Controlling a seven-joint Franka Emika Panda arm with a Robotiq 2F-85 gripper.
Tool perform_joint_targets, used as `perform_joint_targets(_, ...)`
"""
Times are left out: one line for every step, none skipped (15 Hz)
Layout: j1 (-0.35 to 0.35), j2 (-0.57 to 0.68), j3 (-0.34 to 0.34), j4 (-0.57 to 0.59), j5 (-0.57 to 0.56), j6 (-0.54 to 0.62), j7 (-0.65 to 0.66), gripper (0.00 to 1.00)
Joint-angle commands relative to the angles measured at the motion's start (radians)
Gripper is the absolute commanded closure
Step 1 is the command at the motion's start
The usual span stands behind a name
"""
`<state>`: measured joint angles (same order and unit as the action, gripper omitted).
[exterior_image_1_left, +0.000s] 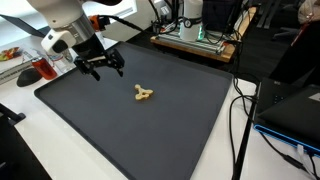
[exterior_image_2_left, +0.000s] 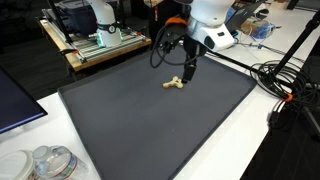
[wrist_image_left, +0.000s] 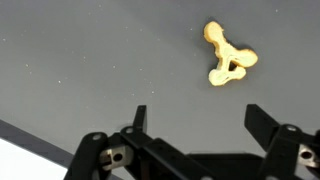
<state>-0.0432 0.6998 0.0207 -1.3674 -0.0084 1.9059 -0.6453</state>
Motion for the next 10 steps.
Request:
perform_joint_targets(0.05,0.066,0.0,0.113,-0.073,-0.061,0.132,0.0)
perform_joint_targets(0.064,0.078,0.0,0.13,-0.089,-0.07,0.168,0.0)
perform_joint_targets(0.08,0.089,-0.004,0.145,-0.108,-0.078,0.21,0.0)
perform_joint_targets(0.101,0.101,-0.015,0.159,-0.133,-0.089,0.263,0.0)
perform_joint_targets(0.115,0.111,-0.02,0.173,-0.152,-0.1,0.307,0.0)
perform_joint_targets(0.127,0.118,-0.024,0.181,-0.166,-0.111,0.347,0.0)
perform_joint_targets(0.137,0.124,-0.025,0.19,-0.174,-0.126,0.382,0.0)
perform_joint_targets(0.145,0.128,-0.025,0.194,-0.181,-0.137,0.415,0.0)
perform_joint_targets(0.156,0.127,-0.028,0.193,-0.188,-0.139,0.453,0.0)
perform_joint_targets(0.165,0.123,-0.032,0.189,-0.194,-0.142,0.492,0.0)
